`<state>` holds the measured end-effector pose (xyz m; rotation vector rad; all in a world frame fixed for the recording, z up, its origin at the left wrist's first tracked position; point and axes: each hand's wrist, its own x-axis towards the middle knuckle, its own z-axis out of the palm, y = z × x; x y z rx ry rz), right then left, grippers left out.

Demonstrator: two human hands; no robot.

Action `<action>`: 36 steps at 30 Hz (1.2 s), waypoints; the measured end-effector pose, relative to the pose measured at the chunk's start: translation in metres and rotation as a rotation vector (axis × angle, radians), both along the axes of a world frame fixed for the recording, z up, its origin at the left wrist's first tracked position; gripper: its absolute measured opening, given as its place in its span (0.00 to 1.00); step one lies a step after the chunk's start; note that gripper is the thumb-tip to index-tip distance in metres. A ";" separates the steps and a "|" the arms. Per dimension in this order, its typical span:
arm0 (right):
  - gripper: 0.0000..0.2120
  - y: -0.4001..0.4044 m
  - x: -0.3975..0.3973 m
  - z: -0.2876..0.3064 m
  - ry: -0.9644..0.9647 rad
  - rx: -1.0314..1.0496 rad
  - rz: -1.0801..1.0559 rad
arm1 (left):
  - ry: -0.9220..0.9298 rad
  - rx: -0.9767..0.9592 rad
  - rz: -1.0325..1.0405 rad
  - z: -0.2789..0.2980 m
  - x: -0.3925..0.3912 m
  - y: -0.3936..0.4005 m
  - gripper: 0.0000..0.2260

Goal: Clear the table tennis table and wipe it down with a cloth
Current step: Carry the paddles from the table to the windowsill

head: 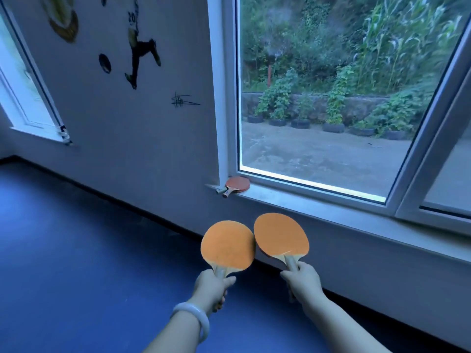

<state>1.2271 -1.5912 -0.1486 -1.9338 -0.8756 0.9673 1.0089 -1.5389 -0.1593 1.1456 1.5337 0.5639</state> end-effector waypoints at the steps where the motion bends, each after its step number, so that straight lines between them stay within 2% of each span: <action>1: 0.06 0.023 0.007 0.001 0.005 0.005 0.004 | 0.002 -0.007 0.007 0.001 0.006 0.018 0.10; 6: 0.08 0.137 0.028 0.003 -0.013 0.003 0.078 | 0.025 -0.038 0.052 0.005 0.026 0.106 0.10; 12: 0.07 0.249 0.017 -0.009 -0.014 -0.047 0.161 | 0.033 -0.051 0.035 0.005 0.032 0.216 0.10; 21: 0.08 0.434 -0.014 -0.036 -0.007 -0.077 0.049 | -0.001 -0.117 -0.110 -0.019 0.016 0.423 0.10; 27: 0.07 0.513 -0.020 -0.052 0.009 -0.129 -0.033 | 0.033 -0.157 -0.231 -0.034 0.017 0.520 0.11; 36: 0.05 0.616 0.010 -0.098 -0.057 -0.208 -0.008 | 0.073 -0.213 -0.336 -0.060 0.064 0.629 0.09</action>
